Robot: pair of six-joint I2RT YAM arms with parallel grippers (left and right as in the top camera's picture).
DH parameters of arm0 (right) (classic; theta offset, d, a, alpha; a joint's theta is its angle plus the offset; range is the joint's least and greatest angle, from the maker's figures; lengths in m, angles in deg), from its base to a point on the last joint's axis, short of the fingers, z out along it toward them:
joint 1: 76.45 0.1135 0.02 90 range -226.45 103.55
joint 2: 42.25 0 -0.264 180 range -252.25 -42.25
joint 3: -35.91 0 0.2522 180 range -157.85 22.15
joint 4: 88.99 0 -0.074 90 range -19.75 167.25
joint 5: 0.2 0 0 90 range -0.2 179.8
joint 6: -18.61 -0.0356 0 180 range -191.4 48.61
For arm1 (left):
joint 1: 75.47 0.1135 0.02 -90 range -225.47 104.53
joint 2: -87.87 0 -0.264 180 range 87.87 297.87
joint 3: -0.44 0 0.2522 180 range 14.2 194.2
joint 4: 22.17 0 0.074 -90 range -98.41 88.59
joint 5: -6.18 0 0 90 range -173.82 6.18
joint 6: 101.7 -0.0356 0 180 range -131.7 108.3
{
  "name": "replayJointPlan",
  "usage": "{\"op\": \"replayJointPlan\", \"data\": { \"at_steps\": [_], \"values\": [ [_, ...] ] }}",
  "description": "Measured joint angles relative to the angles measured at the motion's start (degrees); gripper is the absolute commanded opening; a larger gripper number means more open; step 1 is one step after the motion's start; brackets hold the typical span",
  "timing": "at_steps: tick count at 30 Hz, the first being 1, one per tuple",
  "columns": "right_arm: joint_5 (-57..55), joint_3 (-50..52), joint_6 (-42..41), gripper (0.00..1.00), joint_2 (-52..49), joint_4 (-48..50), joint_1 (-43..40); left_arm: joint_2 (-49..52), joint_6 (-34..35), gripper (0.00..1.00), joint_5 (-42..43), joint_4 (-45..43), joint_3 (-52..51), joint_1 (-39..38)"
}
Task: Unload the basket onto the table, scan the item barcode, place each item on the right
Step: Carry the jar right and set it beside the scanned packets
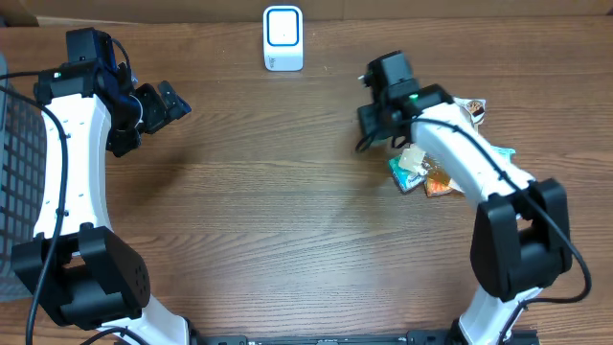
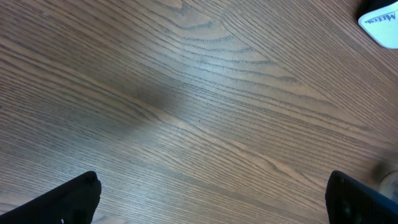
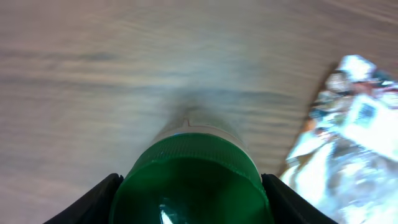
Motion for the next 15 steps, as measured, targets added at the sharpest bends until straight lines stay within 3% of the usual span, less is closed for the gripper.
{"op": "replayJointPlan", "data": {
  "at_steps": [5, 8, 9, 10, 11, 15],
  "values": [
    [-0.48, 0.11, -0.11, 0.34, -2.08, 0.76, -4.15, 0.00, 0.00, 1.00, 0.00, 0.00, 0.00, 0.00],
    [-0.57, 0.07, -0.22, 0.45, -2.05, -0.31, -4.90, 0.00, 0.00, 0.99, -0.02, 0.00, 0.00, 0.00],
    [-0.59, 0.02, -0.20, 0.54, -2.05, -0.61, -4.90, 0.00, 0.00, 1.00, 0.00, 0.00, 0.00, 0.00],
    [-0.72, -0.02, -0.17, 0.80, -2.05, -1.07, -4.83, 0.00, 0.00, 0.99, 0.00, 0.00, 0.00, 0.00],
    [-0.74, -0.11, -0.44, 1.00, -2.03, -1.57, -4.85, 0.00, 0.00, 1.00, 0.00, 0.00, 0.00, 0.02],
    [0.13, -0.33, -0.15, 1.00, -2.23, -5.97, -4.85, 0.00, 0.00, 1.00, 0.00, 0.00, 0.00, 0.00]
  ]
}}
